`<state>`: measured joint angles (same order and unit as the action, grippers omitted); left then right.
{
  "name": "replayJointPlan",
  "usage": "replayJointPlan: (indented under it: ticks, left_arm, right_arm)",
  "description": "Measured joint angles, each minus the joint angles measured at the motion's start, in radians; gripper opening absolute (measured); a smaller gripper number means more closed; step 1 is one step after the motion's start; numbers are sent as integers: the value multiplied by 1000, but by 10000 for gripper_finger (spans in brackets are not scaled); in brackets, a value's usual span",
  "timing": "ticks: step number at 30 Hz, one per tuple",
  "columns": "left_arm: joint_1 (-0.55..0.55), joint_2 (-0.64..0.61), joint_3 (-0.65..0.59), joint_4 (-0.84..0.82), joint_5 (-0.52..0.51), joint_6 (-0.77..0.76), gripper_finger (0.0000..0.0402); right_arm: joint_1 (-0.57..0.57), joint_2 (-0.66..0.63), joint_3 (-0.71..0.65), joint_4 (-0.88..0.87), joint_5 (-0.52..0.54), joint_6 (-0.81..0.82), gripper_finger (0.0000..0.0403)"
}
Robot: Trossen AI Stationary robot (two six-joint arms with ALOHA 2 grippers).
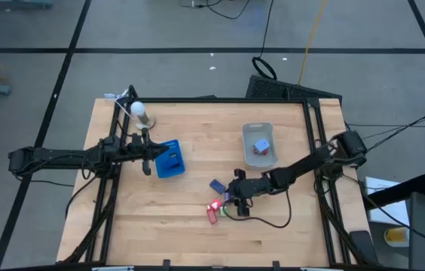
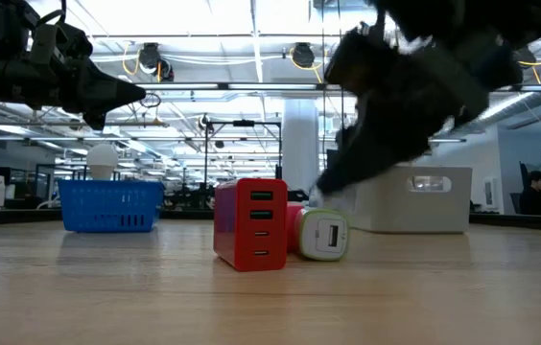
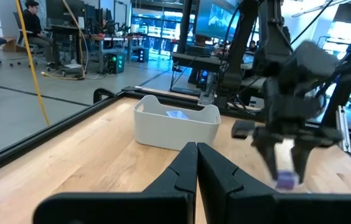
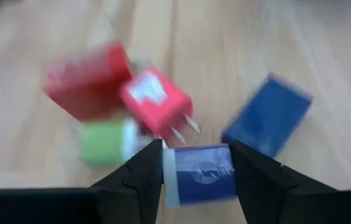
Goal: Pick & Place Office items
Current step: Put the blue charger adapter into the grey bin
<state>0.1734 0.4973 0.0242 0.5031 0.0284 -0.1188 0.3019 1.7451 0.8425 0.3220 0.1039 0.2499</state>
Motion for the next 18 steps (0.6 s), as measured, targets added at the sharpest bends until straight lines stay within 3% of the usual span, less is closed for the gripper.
replayJointPlan:
  ticks: [8,18]
  left_arm:
    - [0,0,0,-5,-2,12,10]
    - [0,0,0,-6,-3,32,10]
  right_arm:
    - [15,-177,0,-33,0,-72,151]
    - [13,-503,-47,-57,41,-221,151]
